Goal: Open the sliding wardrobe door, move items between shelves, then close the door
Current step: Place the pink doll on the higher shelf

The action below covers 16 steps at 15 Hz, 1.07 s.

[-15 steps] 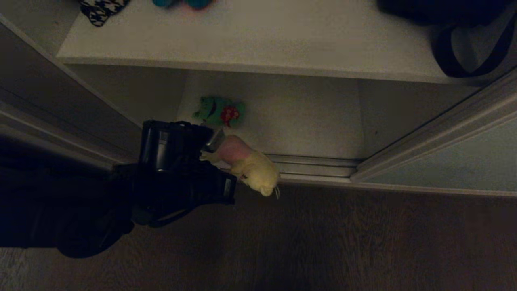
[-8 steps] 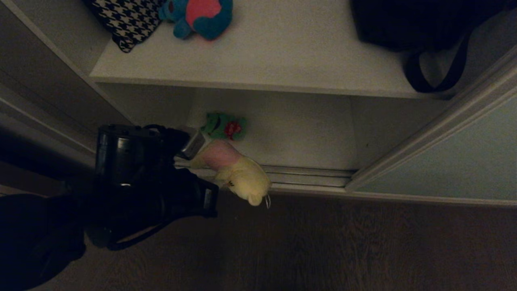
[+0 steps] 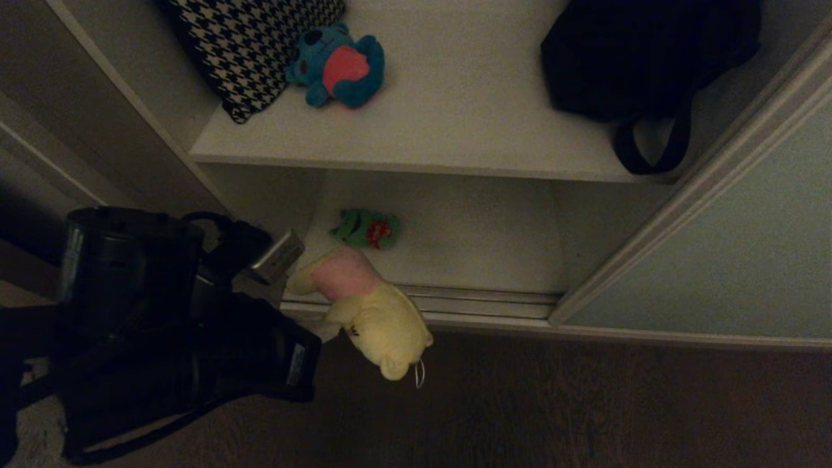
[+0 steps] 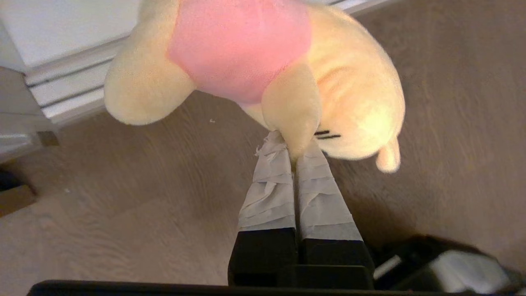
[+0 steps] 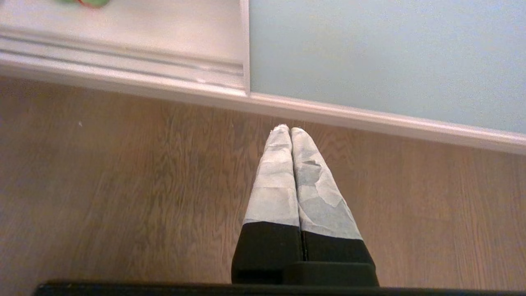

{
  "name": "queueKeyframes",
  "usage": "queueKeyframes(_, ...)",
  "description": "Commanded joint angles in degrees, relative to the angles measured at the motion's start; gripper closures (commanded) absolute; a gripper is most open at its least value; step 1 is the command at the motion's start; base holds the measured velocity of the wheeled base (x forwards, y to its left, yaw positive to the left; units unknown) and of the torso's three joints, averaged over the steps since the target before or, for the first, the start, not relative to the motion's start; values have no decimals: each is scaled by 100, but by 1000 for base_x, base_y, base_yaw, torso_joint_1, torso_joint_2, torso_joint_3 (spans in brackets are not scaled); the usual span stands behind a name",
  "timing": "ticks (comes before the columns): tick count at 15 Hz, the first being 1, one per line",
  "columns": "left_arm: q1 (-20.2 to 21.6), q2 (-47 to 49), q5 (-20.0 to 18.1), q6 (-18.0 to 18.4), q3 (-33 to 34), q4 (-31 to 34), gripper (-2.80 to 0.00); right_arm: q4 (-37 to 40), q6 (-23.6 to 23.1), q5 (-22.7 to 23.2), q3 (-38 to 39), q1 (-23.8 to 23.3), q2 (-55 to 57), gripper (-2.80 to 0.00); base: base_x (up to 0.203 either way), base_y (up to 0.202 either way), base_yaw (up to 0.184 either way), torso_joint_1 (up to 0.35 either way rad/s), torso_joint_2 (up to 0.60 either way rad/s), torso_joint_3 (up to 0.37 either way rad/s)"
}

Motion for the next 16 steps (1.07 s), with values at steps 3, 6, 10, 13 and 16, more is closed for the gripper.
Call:
queueKeyframes(3,-30,-576,47,14,-83,327,0,6,-3,4,1,4,-1,0,0,0,0,2,1,199)
queueKeyframes(6,-30,-735,34,-2,-383,483,0,1,-3,4,1,4,-1,0,0,0,0,1,5,182)
queueKeyframes(10,-22,-655,35,32,-1252,431,0,-2,-3,4,1,4,-10,0,0,0,0,0,1,44)
queueKeyframes(13,-21,-160,73,49,-2094,397,0,-2,-3,4,1,4,-1,0,0,0,0,0,0,0)
queueKeyframes(16,-21,734,90,51,-2894,330,0,-2,-3,4,1,0,-1,0,0,0,0,0,0,0)
